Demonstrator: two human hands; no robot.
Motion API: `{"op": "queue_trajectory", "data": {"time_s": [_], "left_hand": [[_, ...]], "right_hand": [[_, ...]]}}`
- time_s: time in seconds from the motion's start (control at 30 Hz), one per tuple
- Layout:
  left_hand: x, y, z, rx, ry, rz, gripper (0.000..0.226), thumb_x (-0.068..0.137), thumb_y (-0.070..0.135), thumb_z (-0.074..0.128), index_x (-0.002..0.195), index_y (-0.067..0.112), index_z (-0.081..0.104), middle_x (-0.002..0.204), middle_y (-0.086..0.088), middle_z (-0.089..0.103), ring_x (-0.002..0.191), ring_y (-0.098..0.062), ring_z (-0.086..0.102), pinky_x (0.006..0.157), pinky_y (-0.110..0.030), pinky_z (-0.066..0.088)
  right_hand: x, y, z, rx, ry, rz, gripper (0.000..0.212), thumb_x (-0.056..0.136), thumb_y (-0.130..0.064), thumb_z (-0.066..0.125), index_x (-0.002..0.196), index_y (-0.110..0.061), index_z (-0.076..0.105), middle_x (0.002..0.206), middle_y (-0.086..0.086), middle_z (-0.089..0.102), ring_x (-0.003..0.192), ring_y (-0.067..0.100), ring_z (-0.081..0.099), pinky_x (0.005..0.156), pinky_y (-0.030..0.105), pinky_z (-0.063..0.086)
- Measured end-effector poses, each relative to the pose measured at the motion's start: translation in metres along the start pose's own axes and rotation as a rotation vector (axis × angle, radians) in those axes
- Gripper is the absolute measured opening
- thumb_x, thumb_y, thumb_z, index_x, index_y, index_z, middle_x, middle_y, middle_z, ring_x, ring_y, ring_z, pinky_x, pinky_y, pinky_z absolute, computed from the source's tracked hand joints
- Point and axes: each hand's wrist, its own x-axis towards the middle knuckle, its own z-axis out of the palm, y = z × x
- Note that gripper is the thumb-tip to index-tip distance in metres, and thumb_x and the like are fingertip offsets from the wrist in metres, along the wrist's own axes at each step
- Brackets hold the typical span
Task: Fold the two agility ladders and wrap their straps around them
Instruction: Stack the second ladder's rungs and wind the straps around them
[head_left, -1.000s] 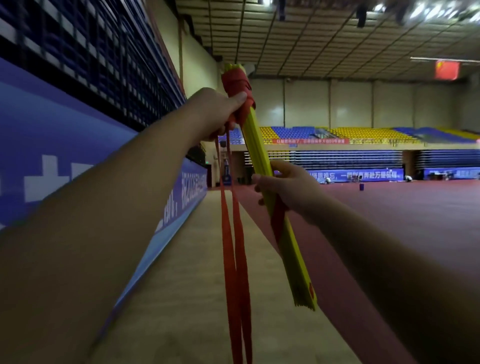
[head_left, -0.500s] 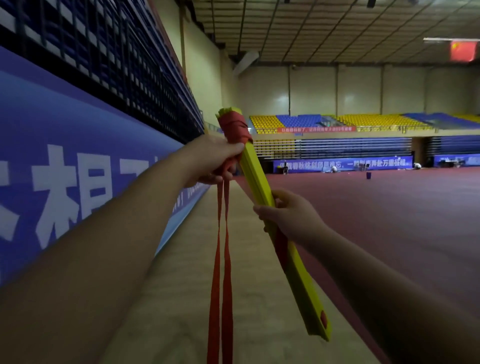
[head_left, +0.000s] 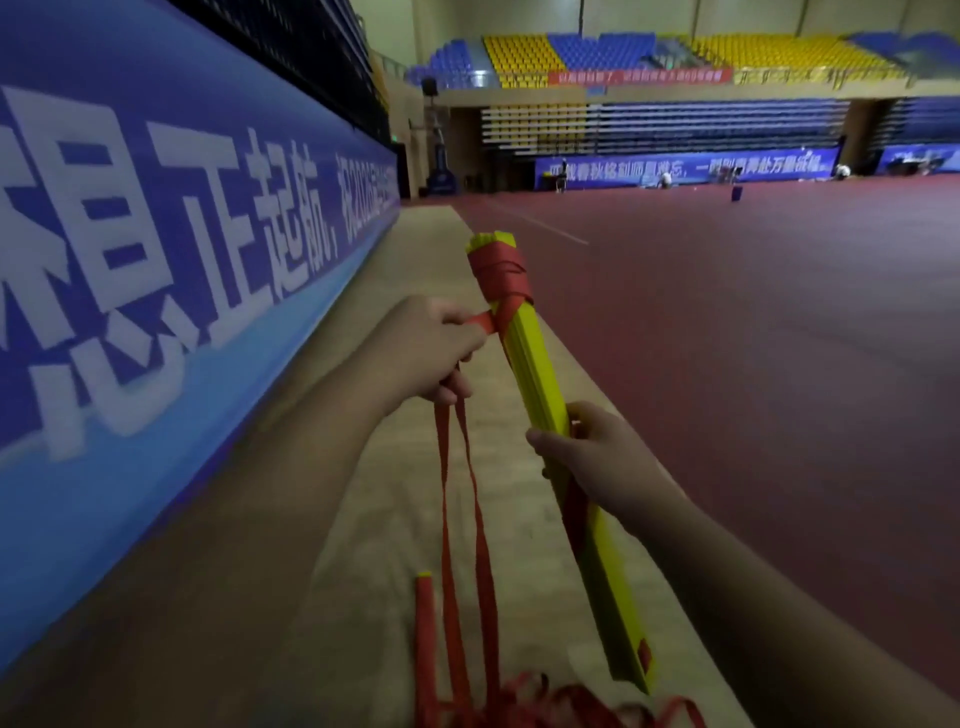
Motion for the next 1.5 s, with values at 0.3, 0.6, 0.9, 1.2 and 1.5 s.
{"op": "queue_trajectory", "data": {"time_s": [0.3, 0.6, 0.9, 1.2, 1.5], "left_hand": [[0.023, -0.113, 0.093, -0.041, 0.017, -0.133, 0.014, 0.101, 0.025, 0.064, 0.099, 0.036, 0.071, 0.081, 0.009, 0.081, 0.079, -0.015, 0.08, 0.069, -0.037, 0.06], [0.036, -0.205, 0.139, -0.02, -0.056, -0.188, 0.023, 0.108, 0.022, 0.061, 0.125, 0.024, 0.077, 0.085, 0.011, 0.081, 0.077, -0.01, 0.079, 0.066, -0.032, 0.057], [0.057, -0.228, 0.132, -0.055, -0.164, -0.196, 0.025, 0.11, 0.018, 0.058, 0.121, 0.029, 0.078, 0.092, 0.007, 0.082, 0.082, -0.016, 0.08, 0.072, -0.037, 0.059], [0.038, -0.232, 0.144, 0.026, -0.115, -0.184, 0.02, 0.108, 0.026, 0.059, 0.113, 0.036, 0.076, 0.086, 0.018, 0.079, 0.074, -0.004, 0.077, 0.074, -0.034, 0.06], [0.029, -0.233, 0.153, 0.071, -0.144, -0.23, 0.021, 0.104, 0.021, 0.061, 0.093, 0.027, 0.078, 0.079, 0.009, 0.08, 0.071, -0.003, 0.077, 0.07, -0.033, 0.059]], "right_hand": [[0.005, 0.108, 0.04, -0.136, -0.053, 0.17, 0.031, 0.091, -0.05, 0.084, 0.091, -0.022, 0.07, 0.081, 0.0, 0.07, 0.076, 0.02, 0.069, 0.064, 0.037, 0.051], [0.038, 0.183, 0.076, -0.26, -0.215, 0.354, 0.029, 0.087, -0.031, 0.087, 0.1, -0.021, 0.063, 0.095, 0.003, 0.069, 0.083, 0.018, 0.066, 0.062, 0.034, 0.049], [0.053, 0.198, 0.089, -0.347, -0.222, 0.421, 0.034, 0.088, -0.044, 0.088, 0.096, -0.017, 0.07, 0.092, 0.005, 0.073, 0.082, 0.02, 0.071, 0.064, 0.034, 0.056], [0.04, 0.196, 0.11, -0.443, -0.284, 0.379, 0.029, 0.091, -0.046, 0.081, 0.093, -0.019, 0.068, 0.091, 0.003, 0.072, 0.082, 0.02, 0.071, 0.077, 0.042, 0.063], [0.026, 0.189, 0.123, -0.486, -0.487, 0.319, 0.04, 0.1, -0.039, 0.071, 0.126, -0.016, 0.05, 0.115, 0.003, 0.061, 0.097, 0.019, 0.063, 0.062, 0.029, 0.045]]}}
